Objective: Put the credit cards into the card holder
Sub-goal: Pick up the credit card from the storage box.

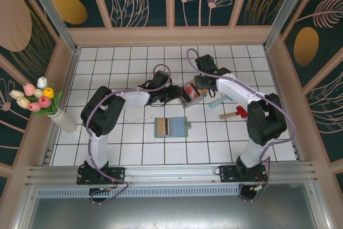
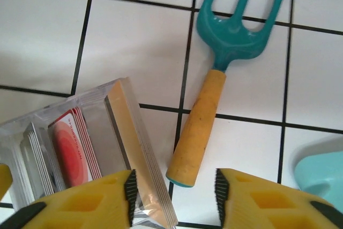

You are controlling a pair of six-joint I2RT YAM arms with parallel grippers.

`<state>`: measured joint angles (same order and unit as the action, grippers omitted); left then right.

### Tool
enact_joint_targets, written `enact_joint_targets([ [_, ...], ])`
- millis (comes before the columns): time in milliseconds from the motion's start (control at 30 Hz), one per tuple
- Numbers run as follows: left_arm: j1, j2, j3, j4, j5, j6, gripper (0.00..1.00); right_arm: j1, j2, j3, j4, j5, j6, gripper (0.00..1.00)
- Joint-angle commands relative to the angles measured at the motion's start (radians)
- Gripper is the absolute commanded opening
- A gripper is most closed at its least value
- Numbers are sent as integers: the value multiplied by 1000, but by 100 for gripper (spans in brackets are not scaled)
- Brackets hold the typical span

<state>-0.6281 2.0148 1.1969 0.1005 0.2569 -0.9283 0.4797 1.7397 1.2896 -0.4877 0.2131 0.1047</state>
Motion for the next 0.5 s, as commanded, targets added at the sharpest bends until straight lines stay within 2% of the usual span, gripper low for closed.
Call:
enact_joint_targets([
  [0,6,10,-2,-84,-25,30,44,9,51,39,-47,-4,-26,47],
  [133,6,11,1,-87,-25,34,44,12,88,40,-43,14,-34,47],
  [333,7,11,1,-95,-30,38,44,25,103,54,-41,148,-44,46],
  [467,6,13,1,-95,-30,38,44,26,78,65,-45,137,-55,43],
])
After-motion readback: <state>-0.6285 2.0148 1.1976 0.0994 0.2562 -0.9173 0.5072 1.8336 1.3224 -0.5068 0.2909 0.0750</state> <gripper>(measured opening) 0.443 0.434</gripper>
